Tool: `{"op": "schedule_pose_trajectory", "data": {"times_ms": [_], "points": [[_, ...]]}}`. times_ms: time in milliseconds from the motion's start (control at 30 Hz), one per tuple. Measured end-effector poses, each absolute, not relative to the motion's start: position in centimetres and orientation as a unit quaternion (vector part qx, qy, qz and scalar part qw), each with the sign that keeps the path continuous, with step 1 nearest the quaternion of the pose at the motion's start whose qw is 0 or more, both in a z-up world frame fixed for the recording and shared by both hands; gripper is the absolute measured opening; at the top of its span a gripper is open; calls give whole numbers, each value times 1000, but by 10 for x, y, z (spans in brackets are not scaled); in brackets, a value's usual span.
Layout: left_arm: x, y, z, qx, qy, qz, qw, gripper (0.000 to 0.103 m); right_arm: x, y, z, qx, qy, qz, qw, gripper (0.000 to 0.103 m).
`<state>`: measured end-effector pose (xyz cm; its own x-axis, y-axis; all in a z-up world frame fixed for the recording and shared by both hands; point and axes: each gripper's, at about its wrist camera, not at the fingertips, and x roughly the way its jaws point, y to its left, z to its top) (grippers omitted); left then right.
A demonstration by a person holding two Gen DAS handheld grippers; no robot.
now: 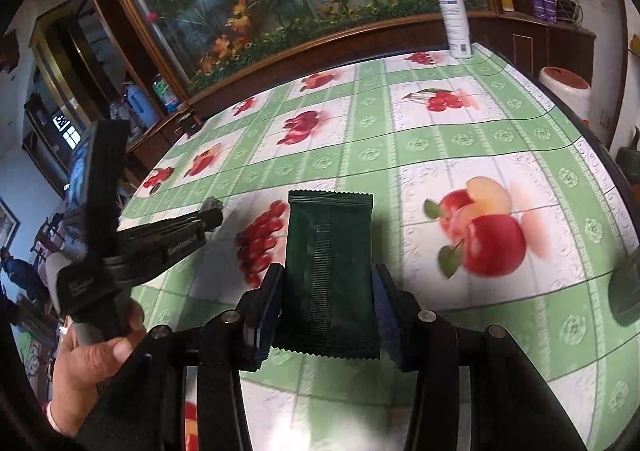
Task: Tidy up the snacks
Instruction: 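Grasp the last blue-white candy with the left tool while the right tool grasps the dark green pack, then carry the candy with the left tool while the right tool carries the dark green pack to the box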
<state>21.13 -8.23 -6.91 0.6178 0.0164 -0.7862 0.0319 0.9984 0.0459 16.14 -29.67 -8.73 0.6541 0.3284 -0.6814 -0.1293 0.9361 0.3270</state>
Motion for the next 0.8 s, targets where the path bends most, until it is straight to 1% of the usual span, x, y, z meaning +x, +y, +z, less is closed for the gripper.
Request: {"op": "schedule_pose_trajectory", "data": {"times_ms": [400,800], "points": [[112,-28,-26,7,382,48,923,11,113,-230,-65,97,369,199,903,45],[63,15,-10,-3,350,83,933,11,76,-168,-50,55,352,257,898,45]]}}
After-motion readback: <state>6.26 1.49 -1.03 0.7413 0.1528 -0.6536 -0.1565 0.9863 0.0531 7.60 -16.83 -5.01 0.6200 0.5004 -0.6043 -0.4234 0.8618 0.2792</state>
